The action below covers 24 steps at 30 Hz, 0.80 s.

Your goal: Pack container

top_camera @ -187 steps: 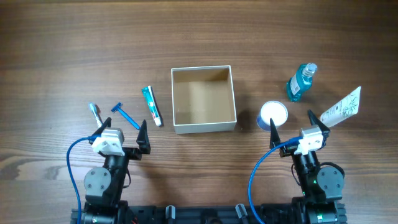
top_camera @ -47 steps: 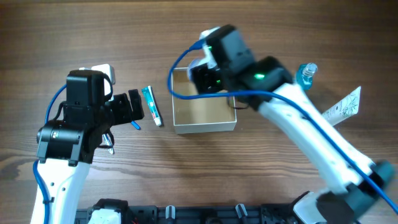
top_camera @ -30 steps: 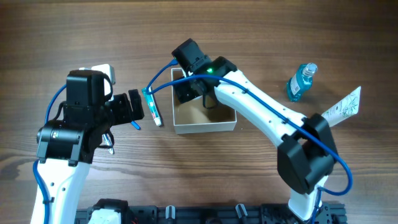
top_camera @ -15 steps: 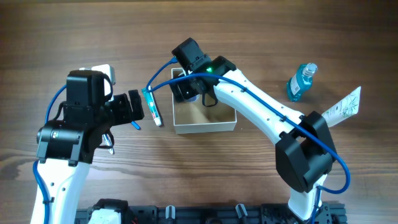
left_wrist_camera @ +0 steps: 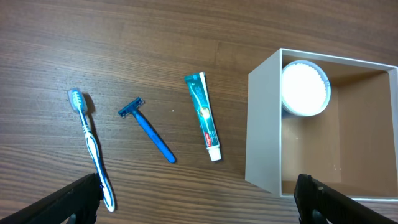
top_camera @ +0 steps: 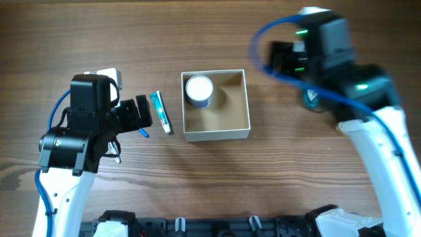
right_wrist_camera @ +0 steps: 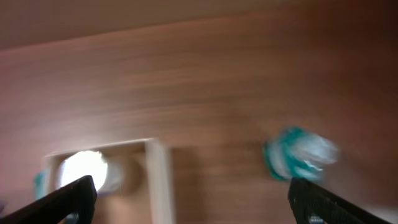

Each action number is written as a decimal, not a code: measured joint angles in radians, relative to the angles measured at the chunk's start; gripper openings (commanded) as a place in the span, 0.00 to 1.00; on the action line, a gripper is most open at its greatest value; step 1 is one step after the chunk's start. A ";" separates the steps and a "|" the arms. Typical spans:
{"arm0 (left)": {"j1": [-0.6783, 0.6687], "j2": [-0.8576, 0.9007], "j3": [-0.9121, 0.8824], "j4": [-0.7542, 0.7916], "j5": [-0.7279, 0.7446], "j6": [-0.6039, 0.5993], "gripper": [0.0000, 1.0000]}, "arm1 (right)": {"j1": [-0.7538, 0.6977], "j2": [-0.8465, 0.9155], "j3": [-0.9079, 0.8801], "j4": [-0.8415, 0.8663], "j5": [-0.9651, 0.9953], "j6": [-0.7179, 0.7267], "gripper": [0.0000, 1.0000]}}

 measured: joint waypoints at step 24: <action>0.000 0.000 0.000 0.000 0.000 0.000 1.00 | -0.372 0.422 -0.069 -0.050 -0.138 -0.172 1.00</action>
